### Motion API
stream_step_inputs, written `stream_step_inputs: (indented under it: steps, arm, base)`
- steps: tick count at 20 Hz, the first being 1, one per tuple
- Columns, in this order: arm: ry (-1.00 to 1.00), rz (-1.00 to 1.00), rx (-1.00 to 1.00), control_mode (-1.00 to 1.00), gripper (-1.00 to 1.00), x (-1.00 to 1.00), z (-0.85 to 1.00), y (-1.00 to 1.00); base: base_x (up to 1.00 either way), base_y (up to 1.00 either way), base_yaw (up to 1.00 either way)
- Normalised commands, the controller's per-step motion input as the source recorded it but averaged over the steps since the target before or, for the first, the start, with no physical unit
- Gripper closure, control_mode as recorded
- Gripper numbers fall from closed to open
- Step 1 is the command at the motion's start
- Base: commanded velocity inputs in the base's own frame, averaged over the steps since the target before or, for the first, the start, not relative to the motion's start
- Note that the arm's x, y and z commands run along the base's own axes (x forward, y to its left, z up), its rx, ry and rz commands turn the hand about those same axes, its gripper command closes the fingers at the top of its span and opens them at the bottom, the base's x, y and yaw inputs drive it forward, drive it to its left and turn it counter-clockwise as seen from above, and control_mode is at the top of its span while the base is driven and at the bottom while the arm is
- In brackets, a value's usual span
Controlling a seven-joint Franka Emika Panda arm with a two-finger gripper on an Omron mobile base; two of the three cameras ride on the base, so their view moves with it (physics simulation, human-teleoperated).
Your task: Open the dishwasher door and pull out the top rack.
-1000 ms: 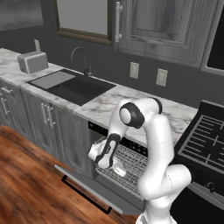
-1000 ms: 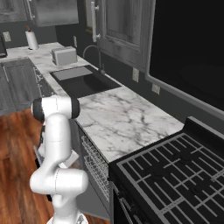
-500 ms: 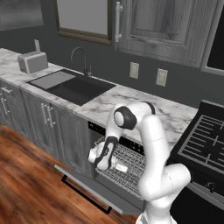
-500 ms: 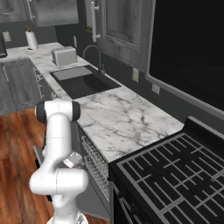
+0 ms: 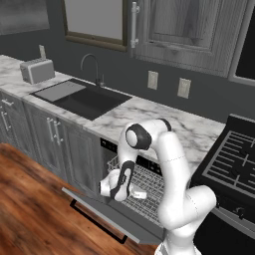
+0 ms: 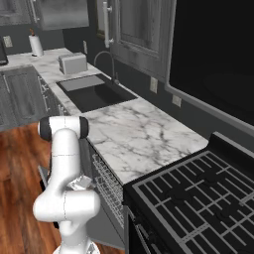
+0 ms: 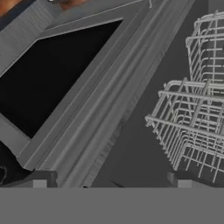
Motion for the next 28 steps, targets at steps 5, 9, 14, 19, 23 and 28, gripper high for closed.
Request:
stream_step_inputs:
  steps: [5, 9, 14, 19, 23, 28]
  arm:
    - [-0.10, -0.04, 0.01, -1.00, -1.00, 0.00, 0.02, -0.02]
    - [-0.18, -0.07, 0.02, -1.00, -1.00, 0.00, 0.02, -0.08]
    - [-0.25, -0.03, 0.00, -1.00, -1.00, 0.00, 0.19, -0.03]
    - [-0.26, 0.00, 0.00, -1.00, -1.00, 0.03, 0.23, 0.00]
    - [-0.23, 0.00, 0.00, -1.00, -1.00, 0.30, 0.03, 0.00]
    - [-0.20, 0.00, 0.00, -1.00, -1.00, 0.32, 0.00, 0.00]
  base:
    - [0.00, 0.00, 0.00]
    - [0.00, 0.00, 0.00]
    - [0.00, 0.00, 0.00]
    - [0.00, 0.00, 0.00]
    - [0.00, 0.00, 0.00]
    - [0.00, 0.00, 0.00]
